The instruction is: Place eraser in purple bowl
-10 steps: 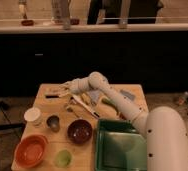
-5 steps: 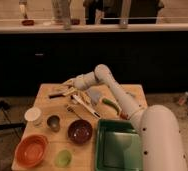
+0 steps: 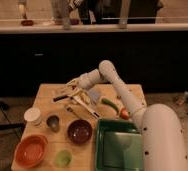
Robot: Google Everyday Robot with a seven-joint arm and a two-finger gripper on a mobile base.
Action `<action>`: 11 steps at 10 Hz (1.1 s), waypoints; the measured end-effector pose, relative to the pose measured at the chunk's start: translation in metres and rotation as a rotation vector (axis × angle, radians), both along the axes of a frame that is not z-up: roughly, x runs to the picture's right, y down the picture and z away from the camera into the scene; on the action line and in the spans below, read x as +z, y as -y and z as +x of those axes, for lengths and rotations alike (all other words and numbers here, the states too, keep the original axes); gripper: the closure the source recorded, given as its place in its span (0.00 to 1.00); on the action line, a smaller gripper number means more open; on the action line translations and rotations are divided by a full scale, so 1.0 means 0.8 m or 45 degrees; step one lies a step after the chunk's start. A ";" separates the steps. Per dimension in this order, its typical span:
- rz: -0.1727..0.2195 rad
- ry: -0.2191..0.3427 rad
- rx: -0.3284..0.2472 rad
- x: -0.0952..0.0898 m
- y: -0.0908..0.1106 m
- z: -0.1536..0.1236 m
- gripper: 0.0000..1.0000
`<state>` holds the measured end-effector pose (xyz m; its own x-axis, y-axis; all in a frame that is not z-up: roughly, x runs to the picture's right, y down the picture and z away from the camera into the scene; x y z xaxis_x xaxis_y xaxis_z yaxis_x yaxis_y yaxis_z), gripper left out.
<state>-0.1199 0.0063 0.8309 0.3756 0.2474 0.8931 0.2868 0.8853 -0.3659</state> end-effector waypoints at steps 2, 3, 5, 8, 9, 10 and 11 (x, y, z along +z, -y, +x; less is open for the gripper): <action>-0.005 0.010 -0.071 -0.015 -0.018 -0.004 0.94; -0.009 0.013 -0.087 -0.017 -0.022 -0.009 0.94; -0.010 0.007 -0.082 -0.017 -0.021 -0.004 0.94; -0.011 0.010 -0.085 -0.017 -0.021 -0.006 0.94; -0.016 0.011 -0.087 -0.016 -0.021 -0.005 0.94; -0.030 0.037 -0.130 -0.015 -0.025 -0.012 0.94; -0.043 0.055 -0.170 -0.017 -0.028 -0.021 0.94</action>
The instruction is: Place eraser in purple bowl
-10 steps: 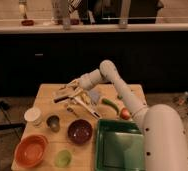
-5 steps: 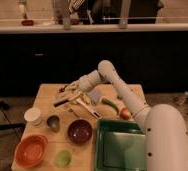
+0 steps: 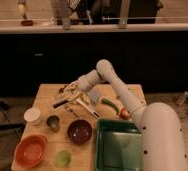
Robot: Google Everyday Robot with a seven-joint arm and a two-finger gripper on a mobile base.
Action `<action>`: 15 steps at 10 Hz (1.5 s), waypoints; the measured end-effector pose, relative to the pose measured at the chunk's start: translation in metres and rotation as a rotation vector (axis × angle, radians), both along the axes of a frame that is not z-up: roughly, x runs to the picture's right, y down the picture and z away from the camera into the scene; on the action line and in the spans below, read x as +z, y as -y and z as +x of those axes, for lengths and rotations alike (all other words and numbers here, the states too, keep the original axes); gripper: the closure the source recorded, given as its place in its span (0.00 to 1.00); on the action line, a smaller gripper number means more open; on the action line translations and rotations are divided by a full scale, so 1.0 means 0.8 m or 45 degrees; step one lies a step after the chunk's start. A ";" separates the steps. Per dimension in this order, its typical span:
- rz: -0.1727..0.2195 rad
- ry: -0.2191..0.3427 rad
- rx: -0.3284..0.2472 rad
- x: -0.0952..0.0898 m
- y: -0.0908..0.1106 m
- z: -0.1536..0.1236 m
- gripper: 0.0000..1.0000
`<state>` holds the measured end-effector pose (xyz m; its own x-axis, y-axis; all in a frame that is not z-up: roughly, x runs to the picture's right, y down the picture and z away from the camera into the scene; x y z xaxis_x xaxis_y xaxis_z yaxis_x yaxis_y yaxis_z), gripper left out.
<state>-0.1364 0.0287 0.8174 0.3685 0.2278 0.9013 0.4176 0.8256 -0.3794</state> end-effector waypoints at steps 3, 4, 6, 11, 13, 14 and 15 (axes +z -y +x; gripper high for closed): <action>-0.010 0.044 -0.045 -0.020 -0.024 0.007 0.94; -0.007 0.054 -0.048 -0.027 -0.030 0.015 0.94; 0.001 0.077 -0.064 -0.043 -0.040 0.029 0.94; -0.034 0.157 -0.179 -0.071 -0.062 0.055 0.94; -0.074 0.176 -0.224 -0.075 -0.081 0.065 0.94; -0.084 0.173 -0.234 -0.076 -0.087 0.069 0.94; -0.104 0.164 -0.251 -0.078 -0.099 0.078 0.94</action>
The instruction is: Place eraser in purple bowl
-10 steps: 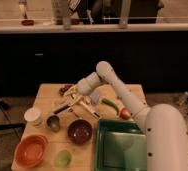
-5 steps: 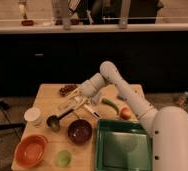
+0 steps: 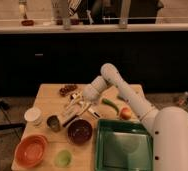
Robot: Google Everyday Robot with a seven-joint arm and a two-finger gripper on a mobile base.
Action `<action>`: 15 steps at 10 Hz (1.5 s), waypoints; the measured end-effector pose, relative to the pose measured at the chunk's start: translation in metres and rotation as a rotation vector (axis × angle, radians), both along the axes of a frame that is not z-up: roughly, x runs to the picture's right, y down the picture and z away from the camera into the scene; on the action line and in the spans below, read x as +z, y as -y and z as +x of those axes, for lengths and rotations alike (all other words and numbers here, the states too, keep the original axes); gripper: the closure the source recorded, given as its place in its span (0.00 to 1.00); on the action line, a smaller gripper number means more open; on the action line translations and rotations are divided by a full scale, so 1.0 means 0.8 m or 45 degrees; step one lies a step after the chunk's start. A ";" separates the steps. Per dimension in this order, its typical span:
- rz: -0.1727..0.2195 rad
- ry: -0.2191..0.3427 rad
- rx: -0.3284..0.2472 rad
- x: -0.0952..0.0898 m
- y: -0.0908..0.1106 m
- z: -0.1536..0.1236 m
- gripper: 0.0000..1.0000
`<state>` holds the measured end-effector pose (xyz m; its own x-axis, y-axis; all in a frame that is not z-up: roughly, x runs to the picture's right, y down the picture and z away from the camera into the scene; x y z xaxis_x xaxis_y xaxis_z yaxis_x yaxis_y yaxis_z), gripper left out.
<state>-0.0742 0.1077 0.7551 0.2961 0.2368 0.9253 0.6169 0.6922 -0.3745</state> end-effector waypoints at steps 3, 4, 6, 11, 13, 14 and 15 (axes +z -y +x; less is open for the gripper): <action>-0.011 -0.039 -0.001 -0.010 -0.021 0.023 0.94; -0.006 -0.058 0.001 -0.015 -0.027 0.032 0.94; 0.003 -0.090 0.003 -0.022 -0.033 0.044 0.94; 0.006 -0.181 -0.028 -0.027 -0.051 0.062 0.94; 0.020 -0.234 -0.047 -0.026 -0.052 0.069 0.94; 0.020 -0.255 -0.051 -0.023 -0.052 0.071 0.94; 0.020 -0.268 -0.058 -0.021 -0.052 0.070 0.94</action>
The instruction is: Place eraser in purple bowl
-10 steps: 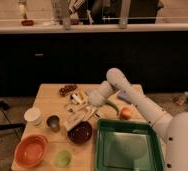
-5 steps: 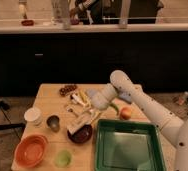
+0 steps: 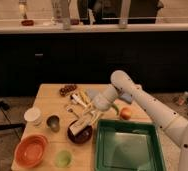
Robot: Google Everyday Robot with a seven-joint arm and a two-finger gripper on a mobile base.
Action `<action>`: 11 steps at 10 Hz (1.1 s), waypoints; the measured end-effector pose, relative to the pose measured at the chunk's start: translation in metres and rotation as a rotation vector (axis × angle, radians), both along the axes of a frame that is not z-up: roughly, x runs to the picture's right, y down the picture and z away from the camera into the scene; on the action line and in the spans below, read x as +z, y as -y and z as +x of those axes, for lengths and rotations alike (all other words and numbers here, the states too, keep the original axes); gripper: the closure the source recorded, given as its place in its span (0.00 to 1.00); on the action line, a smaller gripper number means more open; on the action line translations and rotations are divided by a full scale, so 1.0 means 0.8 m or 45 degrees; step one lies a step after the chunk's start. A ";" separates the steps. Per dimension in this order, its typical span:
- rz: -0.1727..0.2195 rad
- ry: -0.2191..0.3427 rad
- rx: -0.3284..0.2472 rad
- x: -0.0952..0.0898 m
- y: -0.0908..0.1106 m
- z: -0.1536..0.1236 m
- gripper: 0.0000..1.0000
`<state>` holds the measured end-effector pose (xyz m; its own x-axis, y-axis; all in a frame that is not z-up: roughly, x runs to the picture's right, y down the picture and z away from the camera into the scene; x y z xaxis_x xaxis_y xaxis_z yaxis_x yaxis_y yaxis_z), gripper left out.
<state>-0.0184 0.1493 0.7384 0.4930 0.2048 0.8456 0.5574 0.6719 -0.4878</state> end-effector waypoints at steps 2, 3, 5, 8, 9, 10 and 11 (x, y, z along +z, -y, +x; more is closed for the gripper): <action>0.001 -0.028 -0.008 0.005 0.000 -0.001 0.94; -0.004 -0.040 -0.008 0.009 -0.001 0.001 0.94; -0.011 -0.051 -0.013 0.016 -0.004 -0.002 0.94; -0.032 -0.075 -0.009 0.024 -0.013 0.001 0.94; -0.032 -0.075 -0.009 0.025 -0.013 0.001 0.92; -0.032 -0.073 -0.011 0.025 -0.013 -0.001 0.86; -0.032 -0.072 -0.012 0.025 -0.013 -0.001 0.78</action>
<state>-0.0196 0.1600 0.7580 0.5418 0.2207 0.8110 0.5347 0.6539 -0.5353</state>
